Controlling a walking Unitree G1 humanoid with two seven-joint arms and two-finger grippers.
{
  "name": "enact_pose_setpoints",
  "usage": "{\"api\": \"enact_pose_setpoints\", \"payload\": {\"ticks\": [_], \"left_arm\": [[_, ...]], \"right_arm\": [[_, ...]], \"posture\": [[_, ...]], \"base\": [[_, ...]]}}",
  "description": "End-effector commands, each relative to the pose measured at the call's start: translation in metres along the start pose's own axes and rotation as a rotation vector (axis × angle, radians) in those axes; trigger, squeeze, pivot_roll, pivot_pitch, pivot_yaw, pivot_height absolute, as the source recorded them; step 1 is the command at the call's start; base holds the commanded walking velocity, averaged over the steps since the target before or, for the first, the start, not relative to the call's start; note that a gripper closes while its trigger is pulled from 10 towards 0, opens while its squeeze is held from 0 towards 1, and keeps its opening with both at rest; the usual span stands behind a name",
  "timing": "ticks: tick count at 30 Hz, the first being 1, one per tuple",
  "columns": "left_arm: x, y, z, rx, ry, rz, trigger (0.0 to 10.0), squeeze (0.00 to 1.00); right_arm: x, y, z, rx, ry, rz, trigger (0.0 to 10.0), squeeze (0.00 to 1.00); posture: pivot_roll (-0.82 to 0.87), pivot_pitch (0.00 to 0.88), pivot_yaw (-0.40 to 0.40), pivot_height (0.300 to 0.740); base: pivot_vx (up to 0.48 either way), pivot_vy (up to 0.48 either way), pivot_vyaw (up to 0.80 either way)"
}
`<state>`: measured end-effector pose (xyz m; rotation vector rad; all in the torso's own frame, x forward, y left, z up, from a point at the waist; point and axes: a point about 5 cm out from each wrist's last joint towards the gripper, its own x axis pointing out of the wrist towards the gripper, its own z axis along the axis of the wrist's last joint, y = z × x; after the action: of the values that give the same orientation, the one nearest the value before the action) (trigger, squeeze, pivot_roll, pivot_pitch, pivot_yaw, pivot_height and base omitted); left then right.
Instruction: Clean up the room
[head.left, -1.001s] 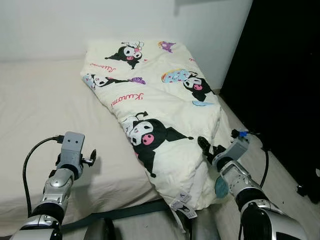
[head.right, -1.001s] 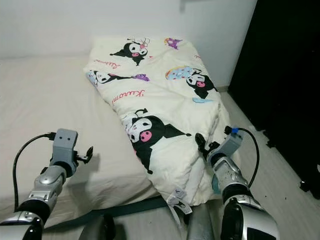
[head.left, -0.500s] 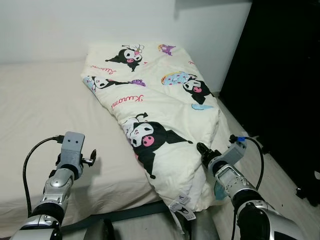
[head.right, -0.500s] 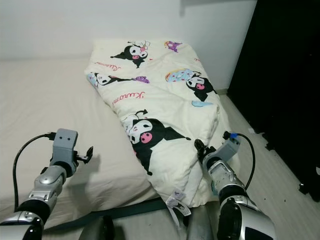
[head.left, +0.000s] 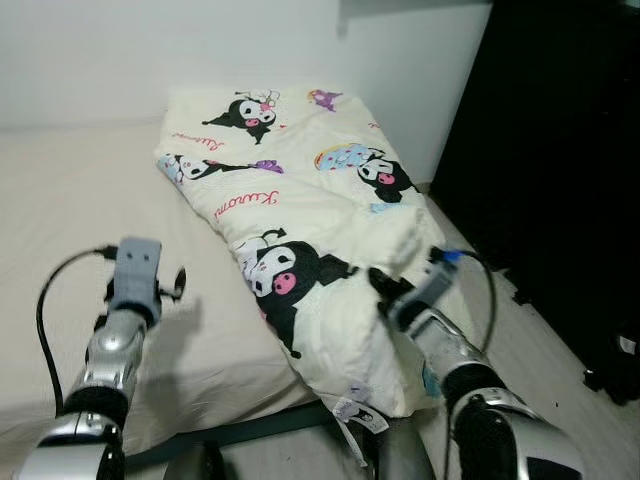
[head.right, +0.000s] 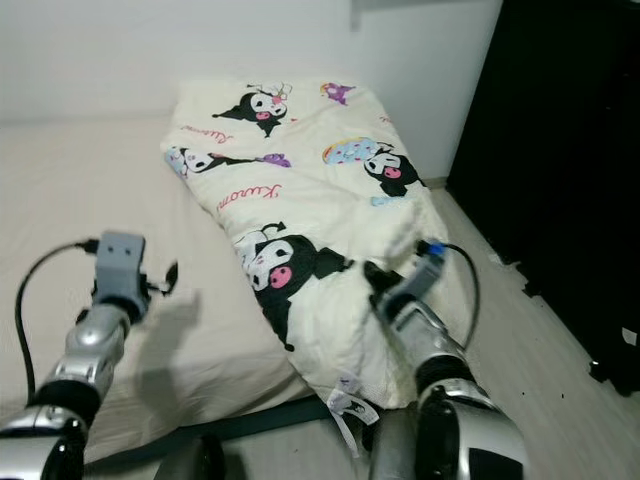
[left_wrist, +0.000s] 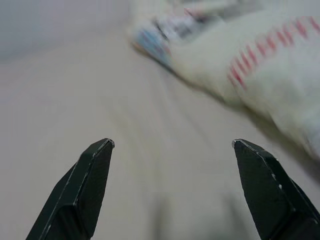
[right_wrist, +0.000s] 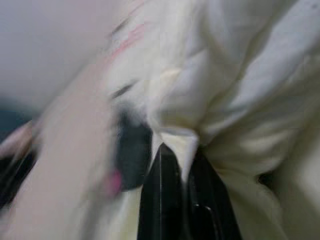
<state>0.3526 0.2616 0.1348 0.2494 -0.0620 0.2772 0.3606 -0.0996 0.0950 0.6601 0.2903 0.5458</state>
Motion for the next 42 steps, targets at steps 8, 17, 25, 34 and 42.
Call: {"api": "enact_pose_setpoints", "payload": {"ticks": [8, 17, 25, 34, 42], "left_arm": [[0.017, 0.024, 0.062, 0.020, -0.204, 0.178, 10.0, 0.00], [0.014, 0.012, 0.076, 0.033, -0.248, 0.152, 10.0, 0.00], [0.012, 0.013, 0.080, 0.027, -0.245, 0.150, 10.0, 0.00], [0.012, 0.012, 0.107, 0.034, -0.317, 0.128, 10.0, 0.00], [0.008, 0.005, 0.135, -0.001, -0.396, 0.080, 10.0, 0.00]], "right_arm": [[0.016, 0.092, -0.066, -0.154, 0.450, 0.652, 0.0, 0.00], [0.004, 0.082, -0.091, -0.304, 0.648, 0.647, 10.0, 0.13], [-0.009, 0.067, -0.094, -0.327, 0.715, 0.623, 10.0, 1.00], [-0.007, 0.063, -0.095, -0.356, 0.691, 0.570, 10.0, 1.00], [-0.007, 0.075, -0.089, -0.351, 0.615, 0.660, 10.0, 1.00]], "posture": [[-0.10, 0.065, -0.033, 0.535], [-0.09, 0.062, -0.039, 0.535], [-0.10, 0.063, -0.038, 0.535], [-0.10, 0.061, -0.037, 0.535], [-0.10, 0.060, -0.041, 0.535]], "base": [[0.000, 0.000, 0.00], [0.000, 0.000, 0.00], [0.000, 0.000, 0.00], [0.000, 0.000, 0.00], [0.000, 0.000, 0.00]]}}
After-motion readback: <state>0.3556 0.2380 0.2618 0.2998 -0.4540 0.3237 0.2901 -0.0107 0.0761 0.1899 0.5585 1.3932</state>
